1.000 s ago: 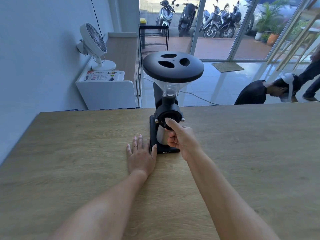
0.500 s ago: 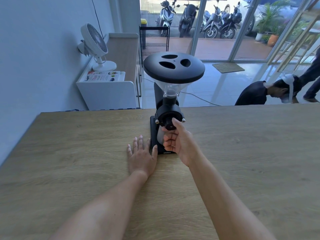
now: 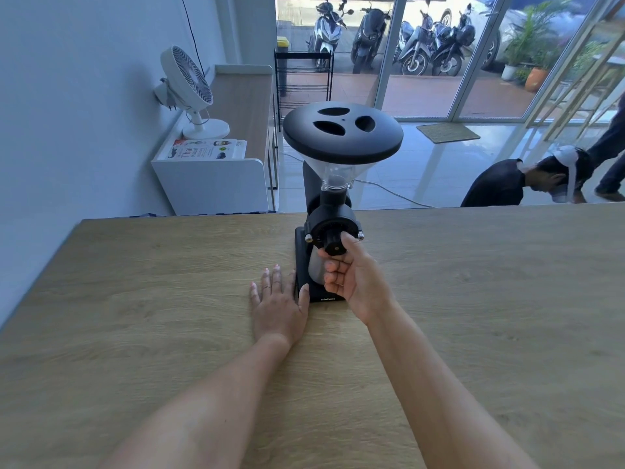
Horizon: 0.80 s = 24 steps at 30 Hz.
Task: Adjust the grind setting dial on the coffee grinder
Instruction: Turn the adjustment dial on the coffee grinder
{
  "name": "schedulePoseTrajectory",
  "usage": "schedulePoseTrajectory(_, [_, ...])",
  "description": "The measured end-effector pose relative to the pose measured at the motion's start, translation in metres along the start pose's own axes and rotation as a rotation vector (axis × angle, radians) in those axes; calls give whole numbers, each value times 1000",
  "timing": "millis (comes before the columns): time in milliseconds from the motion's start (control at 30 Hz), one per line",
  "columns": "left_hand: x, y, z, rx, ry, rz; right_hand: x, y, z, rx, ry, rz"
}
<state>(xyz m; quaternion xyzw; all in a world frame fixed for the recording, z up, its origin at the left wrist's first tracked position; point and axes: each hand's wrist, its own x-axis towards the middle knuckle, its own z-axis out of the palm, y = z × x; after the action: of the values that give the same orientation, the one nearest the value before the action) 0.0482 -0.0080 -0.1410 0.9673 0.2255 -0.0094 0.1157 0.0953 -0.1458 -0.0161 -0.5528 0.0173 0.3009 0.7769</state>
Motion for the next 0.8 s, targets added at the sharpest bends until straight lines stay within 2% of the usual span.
schedulePoseTrajectory(800, [-1,-1,1,3,5,3,-3,-3,-1,26,22,-3])
